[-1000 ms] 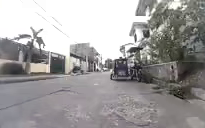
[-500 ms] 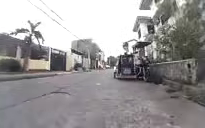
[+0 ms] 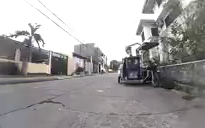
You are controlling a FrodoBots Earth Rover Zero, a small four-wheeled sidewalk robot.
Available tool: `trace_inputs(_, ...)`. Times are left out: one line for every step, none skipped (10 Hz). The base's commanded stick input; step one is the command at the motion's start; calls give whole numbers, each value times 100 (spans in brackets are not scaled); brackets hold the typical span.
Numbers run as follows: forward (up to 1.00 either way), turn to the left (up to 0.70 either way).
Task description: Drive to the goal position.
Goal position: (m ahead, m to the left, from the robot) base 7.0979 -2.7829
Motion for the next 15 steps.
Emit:
trace_inputs(100,4)
trace_inputs(100,10)
trace_inputs(100,17)
trace_inputs(100,12)
trace_inputs(100,2)
trace_inputs(100,0)
trace_inputs(100,0)
trace_inputs(100,-9)
trace_inputs(100,-22)
trace_inputs(100,-39)
trace_inputs(100,-40)
trace_inputs(100,-40)
trace_inputs(100,0)
trace_inputs(100,0)
trace_inputs(100,0)
